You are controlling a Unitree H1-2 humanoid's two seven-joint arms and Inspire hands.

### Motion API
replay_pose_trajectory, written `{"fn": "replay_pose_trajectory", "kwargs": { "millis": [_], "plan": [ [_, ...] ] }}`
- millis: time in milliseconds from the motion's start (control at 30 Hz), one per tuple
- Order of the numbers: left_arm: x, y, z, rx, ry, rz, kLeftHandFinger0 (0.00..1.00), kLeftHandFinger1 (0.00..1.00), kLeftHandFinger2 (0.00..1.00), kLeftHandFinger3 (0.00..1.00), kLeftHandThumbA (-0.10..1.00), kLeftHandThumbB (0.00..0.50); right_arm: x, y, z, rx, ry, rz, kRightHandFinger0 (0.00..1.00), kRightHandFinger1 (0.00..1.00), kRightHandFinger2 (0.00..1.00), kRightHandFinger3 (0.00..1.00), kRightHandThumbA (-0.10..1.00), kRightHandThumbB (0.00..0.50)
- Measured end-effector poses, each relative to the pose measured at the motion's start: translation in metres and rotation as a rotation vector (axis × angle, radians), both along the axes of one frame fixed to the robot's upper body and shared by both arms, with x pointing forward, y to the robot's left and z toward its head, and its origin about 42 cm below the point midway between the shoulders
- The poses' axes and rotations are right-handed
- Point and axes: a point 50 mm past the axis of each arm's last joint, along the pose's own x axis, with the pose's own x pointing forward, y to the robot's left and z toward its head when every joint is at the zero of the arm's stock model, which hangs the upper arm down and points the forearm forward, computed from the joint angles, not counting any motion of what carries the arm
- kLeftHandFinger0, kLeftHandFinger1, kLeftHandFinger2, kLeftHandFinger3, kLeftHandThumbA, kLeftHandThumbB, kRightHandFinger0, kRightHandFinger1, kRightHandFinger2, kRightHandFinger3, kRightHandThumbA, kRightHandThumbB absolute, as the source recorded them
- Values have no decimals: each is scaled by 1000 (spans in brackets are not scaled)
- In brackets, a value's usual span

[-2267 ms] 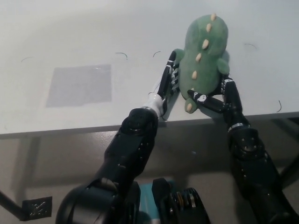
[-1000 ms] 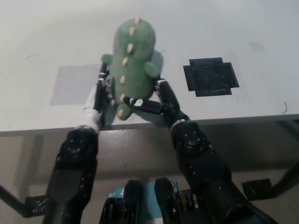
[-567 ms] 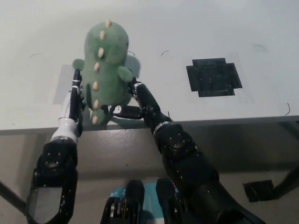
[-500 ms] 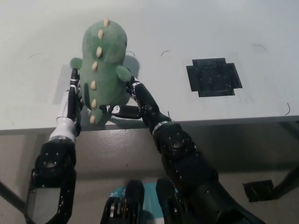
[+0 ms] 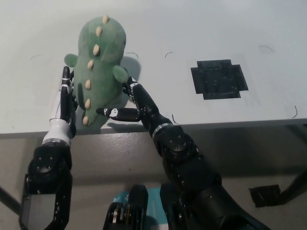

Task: Use both hands to pick up a dinasour on the right side and move it to the left side

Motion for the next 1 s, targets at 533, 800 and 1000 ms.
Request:
{"fn": "replay_pose_trajectory", "kwargs": {
  "millis": [533, 800, 1000],
  "plan": [
    [9, -2, -15, -55, 48, 1, 1000, 1000, 1000, 1000, 1000, 392, 6, 0, 2, -60, -16, 11, 1000, 1000, 1000, 1000, 1000, 0],
    [13, -1, -30, -96, 71, 11, 1000, 1000, 1000, 1000, 1000, 423, 9, -2, -9, -111, 24, 11, 1000, 1000, 1000, 1000, 1000, 4],
    [17, -2, -31, -112, 72, 10, 1000, 1000, 1000, 1000, 1000, 415, 13, -1, -7, -121, 26, 12, 1000, 1000, 1000, 1000, 1000, 3]
  ]
}}
